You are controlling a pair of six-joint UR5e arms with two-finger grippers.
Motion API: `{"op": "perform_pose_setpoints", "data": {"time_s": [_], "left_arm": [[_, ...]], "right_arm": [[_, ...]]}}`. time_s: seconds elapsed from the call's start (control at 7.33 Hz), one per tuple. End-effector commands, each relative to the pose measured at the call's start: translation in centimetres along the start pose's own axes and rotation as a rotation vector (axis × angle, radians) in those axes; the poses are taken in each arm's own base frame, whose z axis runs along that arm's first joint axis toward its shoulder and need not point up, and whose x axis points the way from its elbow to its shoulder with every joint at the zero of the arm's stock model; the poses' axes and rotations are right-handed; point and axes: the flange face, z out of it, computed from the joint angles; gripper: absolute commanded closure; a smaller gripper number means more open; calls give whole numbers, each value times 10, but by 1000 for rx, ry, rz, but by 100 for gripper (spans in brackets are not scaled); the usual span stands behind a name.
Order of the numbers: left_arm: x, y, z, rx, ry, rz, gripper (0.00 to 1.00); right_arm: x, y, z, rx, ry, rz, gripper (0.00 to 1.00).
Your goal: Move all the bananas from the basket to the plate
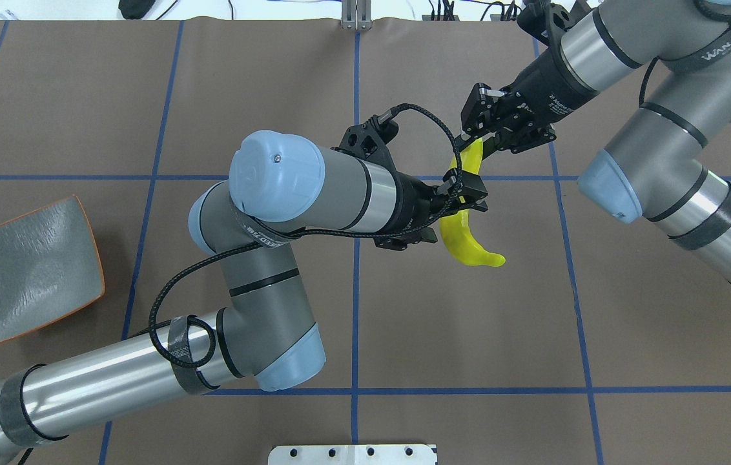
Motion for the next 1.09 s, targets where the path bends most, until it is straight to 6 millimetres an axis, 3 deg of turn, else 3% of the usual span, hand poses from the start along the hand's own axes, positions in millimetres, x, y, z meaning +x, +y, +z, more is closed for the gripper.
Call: {"op": "perform_pose_setpoints", "data": {"time_s": [0.0,0.14,0.27,0.41,0.55,0.68,0.96], "left_arm": [[0,0,1,-1,2,1,26],[0,0,1,-1,2,1,31],[-1,0,1,-2,0,0,44],[0,0,1,-2,1,1,73],[-3,0,1,-1,-2,1,100],[-3,0,0,-2,0,0,100],[-3,0,0,-1,-2,0,100]], "right_arm": [[0,1,1,-1,-1,-1,100],[0,1,1,-1,-1,-1,100],[-1,1,1,-1,-1,-2,100],[0,1,1,-3,-1,-1,100],[1,0,0,-1,2,2,63],[1,0,0,-1,2,2,1],[1,0,0,-3,0,27,0]]}}
